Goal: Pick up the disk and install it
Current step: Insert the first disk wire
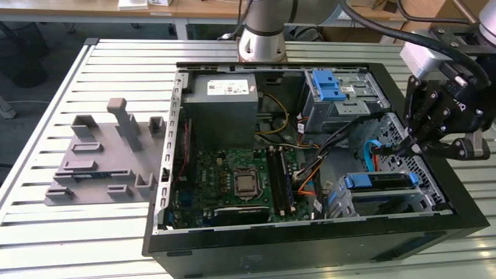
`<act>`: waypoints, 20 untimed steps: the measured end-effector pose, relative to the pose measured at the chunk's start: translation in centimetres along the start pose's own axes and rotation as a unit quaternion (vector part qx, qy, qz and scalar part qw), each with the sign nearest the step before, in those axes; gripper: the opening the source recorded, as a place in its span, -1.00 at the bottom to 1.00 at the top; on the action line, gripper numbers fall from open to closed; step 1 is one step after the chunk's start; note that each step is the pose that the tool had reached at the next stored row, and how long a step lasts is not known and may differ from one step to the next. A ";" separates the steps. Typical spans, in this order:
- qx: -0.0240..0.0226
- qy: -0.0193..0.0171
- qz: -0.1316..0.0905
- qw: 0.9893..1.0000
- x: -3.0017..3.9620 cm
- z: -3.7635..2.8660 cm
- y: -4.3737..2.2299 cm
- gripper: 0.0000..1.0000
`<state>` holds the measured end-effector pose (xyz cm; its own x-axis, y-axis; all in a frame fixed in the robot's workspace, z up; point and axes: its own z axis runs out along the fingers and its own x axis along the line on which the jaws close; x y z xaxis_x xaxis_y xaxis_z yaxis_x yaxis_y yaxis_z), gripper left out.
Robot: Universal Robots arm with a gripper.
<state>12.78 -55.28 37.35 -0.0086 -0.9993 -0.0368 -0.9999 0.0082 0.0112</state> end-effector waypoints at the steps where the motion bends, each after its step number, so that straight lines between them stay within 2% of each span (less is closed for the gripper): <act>1: 0.000 0.000 0.000 1.000 -0.29 0.01 -0.02 -0.79; 5: 0.002 0.000 0.000 1.000 -0.97 0.06 -0.09 -0.79; 8: 0.005 0.000 0.000 1.000 -1.04 0.14 -0.10 -0.79; 12: 0.005 0.001 0.000 1.000 -1.05 0.13 -0.09 -0.79; 19: 0.006 0.010 -0.001 1.000 -1.82 0.31 -0.09 -0.77; 20: 0.006 0.013 -0.002 1.000 -1.87 0.37 -0.09 -0.65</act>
<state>12.88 -53.40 37.05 -0.0043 -0.9999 -0.0118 -1.0000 0.0043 -0.0011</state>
